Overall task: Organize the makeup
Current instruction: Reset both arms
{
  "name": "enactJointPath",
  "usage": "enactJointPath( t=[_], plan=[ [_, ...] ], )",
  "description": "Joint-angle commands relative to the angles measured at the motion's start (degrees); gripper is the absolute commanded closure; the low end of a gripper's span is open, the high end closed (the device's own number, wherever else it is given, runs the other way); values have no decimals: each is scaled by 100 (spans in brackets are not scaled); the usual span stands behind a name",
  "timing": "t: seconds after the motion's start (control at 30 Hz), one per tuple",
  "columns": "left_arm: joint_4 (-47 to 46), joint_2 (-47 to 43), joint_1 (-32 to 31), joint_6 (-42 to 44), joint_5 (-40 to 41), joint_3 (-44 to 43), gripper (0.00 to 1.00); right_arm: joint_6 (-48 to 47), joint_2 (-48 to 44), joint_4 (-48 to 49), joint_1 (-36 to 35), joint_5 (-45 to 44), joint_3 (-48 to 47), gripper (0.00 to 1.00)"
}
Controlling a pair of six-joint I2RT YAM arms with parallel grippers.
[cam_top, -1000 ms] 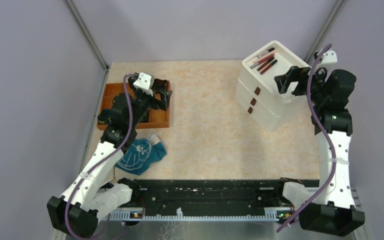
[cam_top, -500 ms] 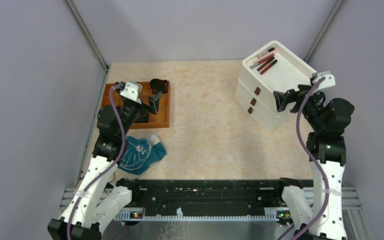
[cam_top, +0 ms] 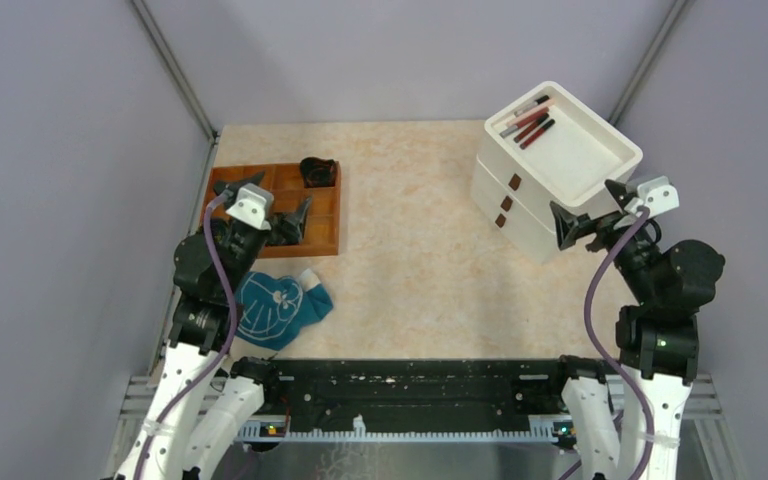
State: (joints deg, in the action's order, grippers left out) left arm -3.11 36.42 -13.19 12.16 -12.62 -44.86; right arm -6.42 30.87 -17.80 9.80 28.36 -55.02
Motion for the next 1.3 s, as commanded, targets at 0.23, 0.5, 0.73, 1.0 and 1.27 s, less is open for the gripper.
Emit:
enactJointPath(
  t=[0.23, 0.5, 0.73, 1.0, 1.27],
  plan=[
    [-51, -954, 179, -291, -133, 724, 1, -56, -642, 233, 181, 458, 679, 1],
    [-207, -1236, 472, -356, -480, 1051, 1, -43, -865, 368, 223, 458, 867, 1],
    [-154, -1315, 598, -298, -665, 1136, 1, -87, -978, 371, 224, 516, 914, 1],
    [-219, -1320, 598, -227, -650, 1241, 1, -148, -969, 348, 224, 656, 948, 1],
    [-225, -1324, 607, -214, -659, 1261, 1, -202, -1008, 308, 219, 653, 950, 1]
  ],
)
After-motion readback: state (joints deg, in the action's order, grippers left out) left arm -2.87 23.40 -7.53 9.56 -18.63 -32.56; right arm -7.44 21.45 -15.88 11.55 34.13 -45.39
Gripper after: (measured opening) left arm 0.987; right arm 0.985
